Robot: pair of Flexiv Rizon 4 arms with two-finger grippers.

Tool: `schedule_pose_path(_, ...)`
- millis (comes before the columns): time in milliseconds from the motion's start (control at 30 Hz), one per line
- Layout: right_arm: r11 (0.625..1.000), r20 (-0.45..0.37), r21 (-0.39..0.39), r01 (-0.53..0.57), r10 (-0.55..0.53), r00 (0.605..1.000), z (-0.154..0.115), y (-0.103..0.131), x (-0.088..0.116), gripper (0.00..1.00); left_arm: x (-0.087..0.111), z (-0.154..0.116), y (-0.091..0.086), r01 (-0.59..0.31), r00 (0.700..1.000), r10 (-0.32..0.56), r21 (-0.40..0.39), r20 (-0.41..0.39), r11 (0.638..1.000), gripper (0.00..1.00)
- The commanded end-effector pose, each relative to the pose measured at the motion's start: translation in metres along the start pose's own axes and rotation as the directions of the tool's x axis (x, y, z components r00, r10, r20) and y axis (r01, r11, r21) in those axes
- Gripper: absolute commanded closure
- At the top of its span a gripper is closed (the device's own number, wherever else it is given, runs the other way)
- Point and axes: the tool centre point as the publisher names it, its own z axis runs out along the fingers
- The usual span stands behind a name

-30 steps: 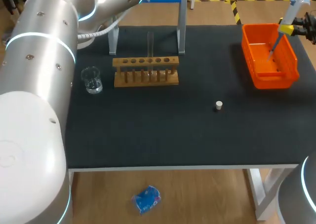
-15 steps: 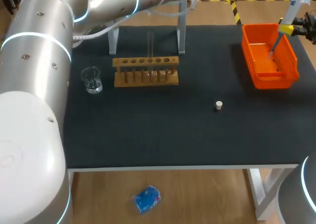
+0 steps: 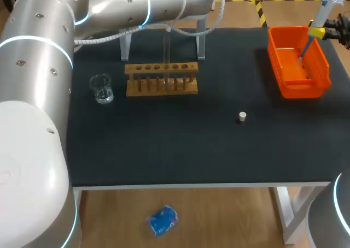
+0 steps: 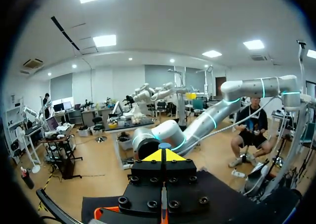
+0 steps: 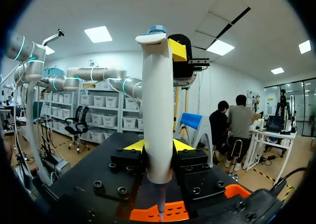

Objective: Invert the test tube, pick up the pipette, mount the tip to pipette, aspirate from beaker and dispense into the tube, eject the tip, return the pipette, and cap with the stopper.

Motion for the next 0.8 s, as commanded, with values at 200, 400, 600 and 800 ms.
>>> schedule_pose_path(200,1.000,-0.004,0.001,0.001,-0.001,1.000,-0.001,0.000,-0.001,1.00,0.001,0.014,0.002,-0.007,1.000,0.008,0.025,-0.008,1.000,1.00)
schedule_pose_path(400,1.000,-0.004,0.001,0.001,-0.001,1.000,-0.001,0.000,-0.001,1.00,0.002,0.016,0.005,0.005,1.000,-0.005,0.013,-0.015,1.000,1.00)
schedule_pose_path(600,1.000,-0.004,0.001,0.001,-0.001,1.000,-0.001,0.000,-0.001,1.00,0.004,0.016,0.008,0.018,1.000,-0.018,0.007,-0.013,1.000,1.00)
schedule_pose_path(800,1.000,-0.004,0.001,0.001,-0.001,1.000,-0.001,0.000,-0.001,1.00,0.003,0.017,0.011,0.025,1.000,-0.025,0.008,-0.015,1.000,1.00)
